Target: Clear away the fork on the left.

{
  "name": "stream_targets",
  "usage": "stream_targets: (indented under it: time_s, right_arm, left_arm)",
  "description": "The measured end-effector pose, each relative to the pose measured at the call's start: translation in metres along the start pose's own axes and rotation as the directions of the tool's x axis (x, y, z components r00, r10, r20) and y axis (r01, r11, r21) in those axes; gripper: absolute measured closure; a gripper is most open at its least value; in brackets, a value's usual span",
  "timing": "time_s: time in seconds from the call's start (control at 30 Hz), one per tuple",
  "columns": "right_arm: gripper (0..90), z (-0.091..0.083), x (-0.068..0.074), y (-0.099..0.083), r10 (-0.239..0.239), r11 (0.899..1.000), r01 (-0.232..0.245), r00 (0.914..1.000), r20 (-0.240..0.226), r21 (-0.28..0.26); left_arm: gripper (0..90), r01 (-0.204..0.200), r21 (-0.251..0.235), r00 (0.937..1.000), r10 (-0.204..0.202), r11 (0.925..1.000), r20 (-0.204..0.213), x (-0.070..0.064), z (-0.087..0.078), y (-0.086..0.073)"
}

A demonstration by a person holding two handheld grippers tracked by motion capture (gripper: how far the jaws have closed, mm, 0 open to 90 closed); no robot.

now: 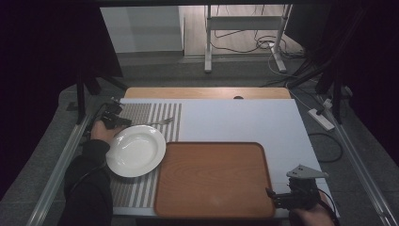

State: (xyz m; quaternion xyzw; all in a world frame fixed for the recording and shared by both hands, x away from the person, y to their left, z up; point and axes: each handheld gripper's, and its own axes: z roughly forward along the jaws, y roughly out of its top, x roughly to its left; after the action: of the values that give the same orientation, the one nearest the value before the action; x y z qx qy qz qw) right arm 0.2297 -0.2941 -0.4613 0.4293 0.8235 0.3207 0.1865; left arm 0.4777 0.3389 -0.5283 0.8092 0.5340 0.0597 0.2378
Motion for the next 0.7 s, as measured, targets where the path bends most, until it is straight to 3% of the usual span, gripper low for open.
stream_targets:
  time_s: [0.2, 0.4, 0.53, 0.63, 0.67, 0.7]
  right_arm:
    - [0.3, 0.001, 0.000, 0.000, -0.001, 1.000, 0.001, 1.0000, -0.001, 0.000]
    - [0.3, 0.001, 0.000, 0.000, -0.002, 1.000, 0.002, 1.0000, 0.001, 0.004]
    - [0.3, 0.001, 0.000, 0.000, 0.000, 1.000, 0.000, 1.0000, -0.002, 0.002]
    - [0.3, 0.001, 0.000, 0.000, 0.000, 1.000, 0.000, 1.0000, -0.001, 0.004]
    - [0.3, 0.001, 0.000, 0.001, -0.002, 1.000, 0.002, 1.0000, -0.001, 0.006]
    - [0.3, 0.001, 0.000, 0.001, -0.002, 1.000, 0.002, 1.0000, -0.001, 0.006]
  left_arm:
    - [89.2, -0.026, 0.051, 0.9986, 0.024, 0.9984, 0.048, -0.003, -0.005, -0.004]
    - [89.2, -0.025, 0.051, 0.9980, 0.022, 0.9984, 0.060, -0.003, -0.006, -0.006]
    - [88.8, -0.011, 0.014, 0.9997, 0.011, 0.9998, 0.023, -0.002, -0.009, -0.005]
    - [74.4, 0.011, -0.041, 0.9999, -0.011, 0.9991, 0.013, 0.000, -0.016, -0.001]
    - [64.5, 0.010, -0.047, 0.9999, -0.010, 0.9988, 0.009, -0.001, -0.018, 0.000]
    - [64.5, 0.009, -0.053, 1.0000, -0.008, 0.9985, 0.005, -0.002, -0.019, 0.002]
